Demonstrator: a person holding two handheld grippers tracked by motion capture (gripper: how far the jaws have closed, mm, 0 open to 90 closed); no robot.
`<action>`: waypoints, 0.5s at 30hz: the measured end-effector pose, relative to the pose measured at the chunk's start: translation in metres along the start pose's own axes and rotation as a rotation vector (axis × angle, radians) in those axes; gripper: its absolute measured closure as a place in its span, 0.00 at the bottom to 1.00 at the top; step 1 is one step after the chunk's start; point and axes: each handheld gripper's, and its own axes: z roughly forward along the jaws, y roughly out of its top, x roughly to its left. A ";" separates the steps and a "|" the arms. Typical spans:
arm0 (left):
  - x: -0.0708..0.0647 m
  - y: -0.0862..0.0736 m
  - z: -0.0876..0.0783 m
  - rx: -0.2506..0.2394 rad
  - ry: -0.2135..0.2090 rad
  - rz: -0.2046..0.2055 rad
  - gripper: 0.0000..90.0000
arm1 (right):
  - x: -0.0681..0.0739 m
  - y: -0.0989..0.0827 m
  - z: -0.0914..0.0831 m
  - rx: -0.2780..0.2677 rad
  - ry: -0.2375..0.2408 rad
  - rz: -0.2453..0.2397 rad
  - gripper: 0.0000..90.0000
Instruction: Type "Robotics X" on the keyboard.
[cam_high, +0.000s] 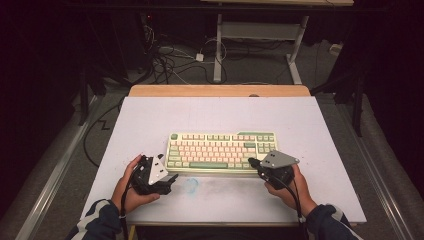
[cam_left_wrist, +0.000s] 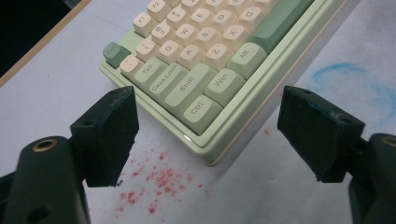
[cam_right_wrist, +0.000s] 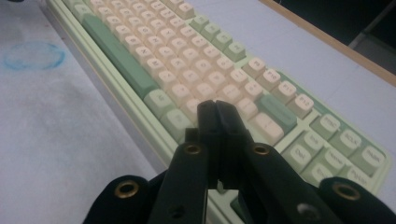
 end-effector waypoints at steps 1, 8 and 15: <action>0.000 0.000 0.000 0.001 0.000 0.000 0.21 | 0.000 0.003 0.003 0.001 0.010 -0.005 1.00; 0.000 -0.001 0.001 0.012 -0.003 0.005 0.21 | -0.005 0.023 0.026 0.010 0.040 -0.004 1.00; 0.001 -0.003 0.003 0.019 0.000 0.005 0.21 | -0.005 0.040 0.053 0.032 0.060 -0.021 1.00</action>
